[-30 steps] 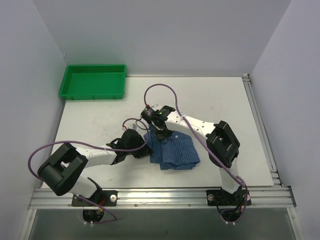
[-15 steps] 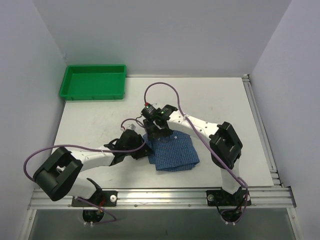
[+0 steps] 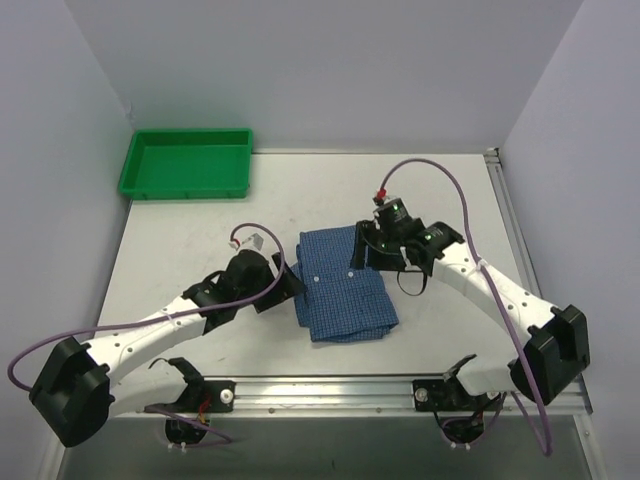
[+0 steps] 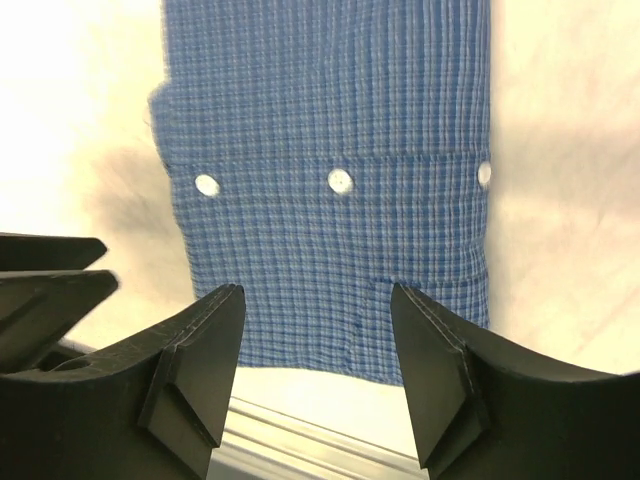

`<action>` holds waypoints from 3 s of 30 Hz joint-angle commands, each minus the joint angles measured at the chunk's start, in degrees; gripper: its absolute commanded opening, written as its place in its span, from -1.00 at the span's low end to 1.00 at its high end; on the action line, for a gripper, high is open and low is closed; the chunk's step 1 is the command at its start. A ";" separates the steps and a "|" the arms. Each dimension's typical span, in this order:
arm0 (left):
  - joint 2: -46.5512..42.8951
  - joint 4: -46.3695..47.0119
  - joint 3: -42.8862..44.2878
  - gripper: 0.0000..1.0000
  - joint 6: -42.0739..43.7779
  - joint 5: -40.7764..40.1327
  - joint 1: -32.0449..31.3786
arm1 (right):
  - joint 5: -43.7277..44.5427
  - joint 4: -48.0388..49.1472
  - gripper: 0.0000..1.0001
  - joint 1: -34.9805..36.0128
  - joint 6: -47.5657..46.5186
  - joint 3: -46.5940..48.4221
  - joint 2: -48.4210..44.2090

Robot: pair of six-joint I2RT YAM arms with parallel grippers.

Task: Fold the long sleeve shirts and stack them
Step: Fold the shirt

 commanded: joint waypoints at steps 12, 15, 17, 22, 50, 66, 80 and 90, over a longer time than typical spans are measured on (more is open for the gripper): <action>13.04 4.15 5.64 0.43 -3.25 5.54 -5.08 | -17.77 16.69 0.07 -7.74 5.60 -25.54 -11.01; 13.39 5.89 3.45 0.40 -5.27 5.37 -5.96 | -19.54 19.24 0.04 -8.89 6.84 -28.79 -12.69; 12.61 6.69 2.13 0.36 -6.24 5.01 -6.40 | -19.45 19.33 0.04 -9.33 6.84 -29.85 -13.22; 12.34 10.91 -1.73 0.13 -9.23 4.75 -7.81 | -19.37 20.90 0.03 -10.38 7.28 -33.36 -13.40; 13.79 9.15 8.08 0.40 2.01 11.69 13.44 | -17.87 17.57 0.01 -11.53 0.42 -20.37 -9.01; 38.62 15.48 18.41 -0.57 4.30 12.31 17.76 | -18.05 21.08 0.02 -11.00 1.21 -23.17 -6.54; 30.38 21.48 7.66 -0.41 3.24 14.34 21.28 | -18.31 21.18 0.01 -10.91 1.03 -26.42 -10.66; 5.15 2.21 5.91 0.21 7.21 3.79 11.81 | -23.58 25.56 0.01 -10.91 5.42 -32.83 -15.16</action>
